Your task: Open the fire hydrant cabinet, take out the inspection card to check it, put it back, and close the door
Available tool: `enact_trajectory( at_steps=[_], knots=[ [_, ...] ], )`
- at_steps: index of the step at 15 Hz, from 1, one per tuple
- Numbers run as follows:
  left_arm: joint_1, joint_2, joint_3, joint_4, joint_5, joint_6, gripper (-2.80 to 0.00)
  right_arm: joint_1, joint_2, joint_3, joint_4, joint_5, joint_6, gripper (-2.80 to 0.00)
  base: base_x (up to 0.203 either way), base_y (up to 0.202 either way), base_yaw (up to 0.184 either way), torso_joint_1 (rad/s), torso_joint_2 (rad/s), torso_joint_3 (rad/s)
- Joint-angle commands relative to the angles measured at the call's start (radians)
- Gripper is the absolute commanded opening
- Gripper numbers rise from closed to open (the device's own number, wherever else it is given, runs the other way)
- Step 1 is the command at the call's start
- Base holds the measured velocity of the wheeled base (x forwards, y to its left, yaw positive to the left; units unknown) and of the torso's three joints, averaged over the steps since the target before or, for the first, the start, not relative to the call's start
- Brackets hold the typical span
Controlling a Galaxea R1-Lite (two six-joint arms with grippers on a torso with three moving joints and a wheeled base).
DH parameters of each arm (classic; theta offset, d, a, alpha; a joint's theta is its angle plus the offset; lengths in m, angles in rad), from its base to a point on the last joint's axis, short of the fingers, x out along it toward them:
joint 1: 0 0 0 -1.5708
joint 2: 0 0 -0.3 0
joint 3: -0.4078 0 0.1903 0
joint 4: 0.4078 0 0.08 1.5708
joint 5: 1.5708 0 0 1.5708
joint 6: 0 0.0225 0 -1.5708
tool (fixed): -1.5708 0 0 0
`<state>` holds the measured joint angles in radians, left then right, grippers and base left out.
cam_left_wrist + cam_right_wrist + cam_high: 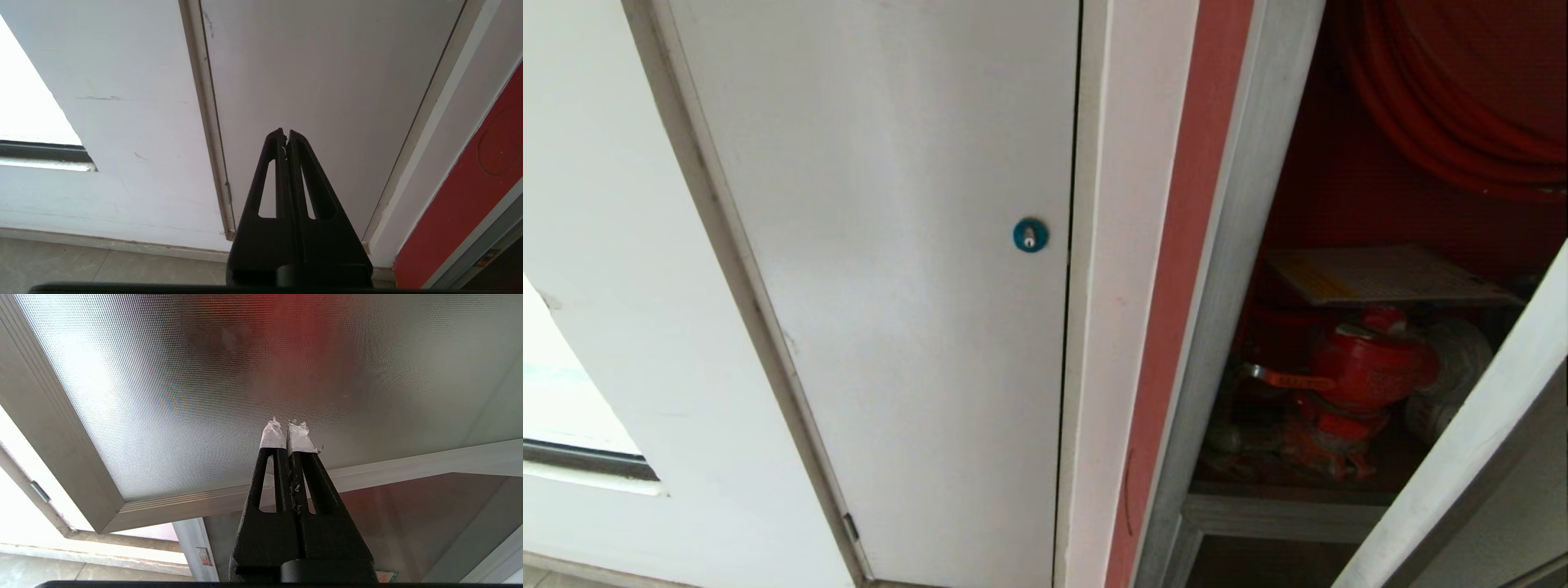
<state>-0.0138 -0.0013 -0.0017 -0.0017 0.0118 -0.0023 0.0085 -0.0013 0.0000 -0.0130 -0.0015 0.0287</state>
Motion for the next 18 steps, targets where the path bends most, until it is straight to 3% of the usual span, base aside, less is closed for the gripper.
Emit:
enact_trajectory(
  at_steps=[1,10,13,15,18],
  knots=[
    [0.000,0.001,0.000,0.000,0.000,-0.001,-2.80,0.001,0.001,0.005,-0.001,0.000,0.000,-2.80,0.000,0.000,0.000,0.000,0.00,0.000],
    [0.000,0.001,0.000,0.000,0.000,-0.001,-2.80,-0.001,0.001,-0.007,-0.002,-0.021,0.024,-2.80,0.000,0.000,0.000,0.000,0.00,0.000],
    [0.000,0.001,0.000,0.000,0.000,-0.001,-2.80,0.000,0.017,-0.189,0.056,-0.025,0.031,-2.80,0.000,0.000,0.000,0.000,0.00,0.000],
    [0.000,0.001,0.000,-0.001,0.000,-0.001,-2.80,0.001,0.088,-0.364,0.170,0.069,0.032,-2.80,0.000,0.000,0.000,0.000,0.00,0.000],
    [0.000,0.001,0.000,-0.001,0.000,-0.001,-2.80,0.000,0.264,-0.598,0.333,0.379,0.031,-2.80,0.000,0.000,0.000,0.000,0.00,0.000]
  ],
)
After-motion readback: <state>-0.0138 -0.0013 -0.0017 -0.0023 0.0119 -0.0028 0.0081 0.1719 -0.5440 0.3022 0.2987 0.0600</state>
